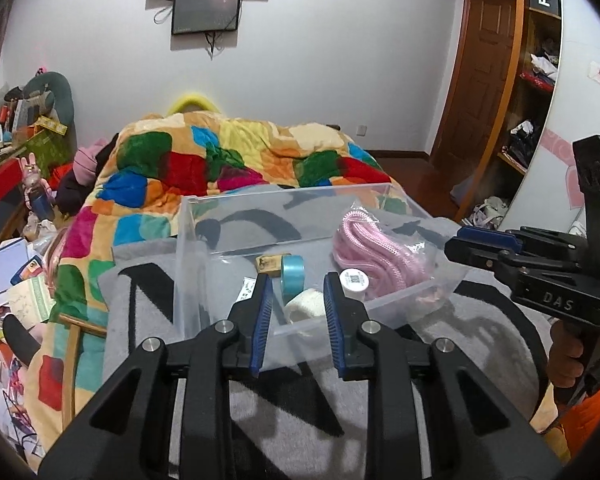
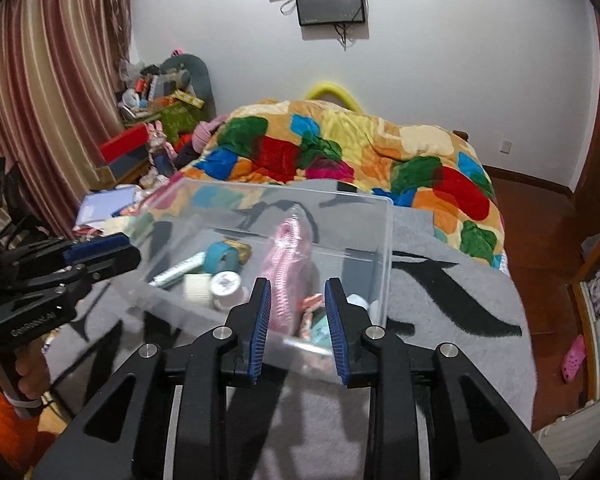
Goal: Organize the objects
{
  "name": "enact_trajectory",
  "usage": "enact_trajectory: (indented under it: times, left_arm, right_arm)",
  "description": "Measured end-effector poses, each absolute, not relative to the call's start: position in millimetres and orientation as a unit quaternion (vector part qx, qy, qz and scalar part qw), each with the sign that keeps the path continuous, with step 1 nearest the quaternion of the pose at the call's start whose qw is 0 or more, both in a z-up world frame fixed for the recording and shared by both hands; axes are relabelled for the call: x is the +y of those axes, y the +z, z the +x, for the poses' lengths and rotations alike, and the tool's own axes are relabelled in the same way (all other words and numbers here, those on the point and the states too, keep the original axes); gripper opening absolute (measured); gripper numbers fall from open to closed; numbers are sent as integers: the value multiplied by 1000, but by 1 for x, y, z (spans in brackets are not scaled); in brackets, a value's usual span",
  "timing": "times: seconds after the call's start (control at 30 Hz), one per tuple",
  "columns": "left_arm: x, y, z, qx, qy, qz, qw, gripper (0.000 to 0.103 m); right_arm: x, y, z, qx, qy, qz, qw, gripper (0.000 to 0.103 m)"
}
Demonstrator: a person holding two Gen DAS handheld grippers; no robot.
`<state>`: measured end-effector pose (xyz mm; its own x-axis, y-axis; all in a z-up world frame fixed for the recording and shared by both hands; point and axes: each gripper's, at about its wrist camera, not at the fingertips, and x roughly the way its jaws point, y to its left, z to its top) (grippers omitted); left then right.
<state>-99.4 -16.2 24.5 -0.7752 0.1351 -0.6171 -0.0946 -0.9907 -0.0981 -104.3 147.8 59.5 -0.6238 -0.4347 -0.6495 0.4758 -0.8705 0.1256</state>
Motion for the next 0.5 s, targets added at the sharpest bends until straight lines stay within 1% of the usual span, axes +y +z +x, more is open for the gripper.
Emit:
enact_trajectory:
  times: [0.03,0.1,0.13,0.17,0.2,0.23,0.27,0.3,0.33,0.37,0.43,0.5]
  left_arm:
    - [-16,25,-96,-32,943,-327,60,29]
    - [-16,26,-90,-33,945,-322,57,33]
    - [-16,26,-87,-33,946,-319,55,38]
    - [-17,27,-83,-35,947,-315,53,45]
    - [-17,27,-80,-37,948,-313,51,49]
    - [-17,27,-77,-39,949,-309,49,56]
    - [-17,26,-73,-41,950,-305,45,61]
    - [-17,26,-71,-42,951,-303,44,62]
    - [-17,25,-68,-43,952,-301,43,66]
    - [-17,24,-65,-45,952,-300,43,68]
    - [-16,20,-61,-47,951,-301,42,71]
    - [-16,18,-58,-49,951,-302,40,73]
  right_arm:
    - [149,62,-99,24,-900,349,259,27]
    - [149,64,-91,20,-901,342,265,36]
    - [149,65,-84,20,-903,336,268,44]
    - [149,66,-81,20,-904,332,269,49]
    - [149,67,-75,21,-906,325,270,51]
    - [148,68,-69,23,-908,319,271,54]
    - [148,68,-65,24,-909,316,271,56]
    - [148,69,-61,25,-910,312,272,57]
    - [148,69,-56,26,-912,308,271,63]
    - [148,69,-53,26,-913,304,270,70]
    - [148,70,-46,26,-918,294,266,77]
    - [148,70,-40,29,-922,284,261,80]
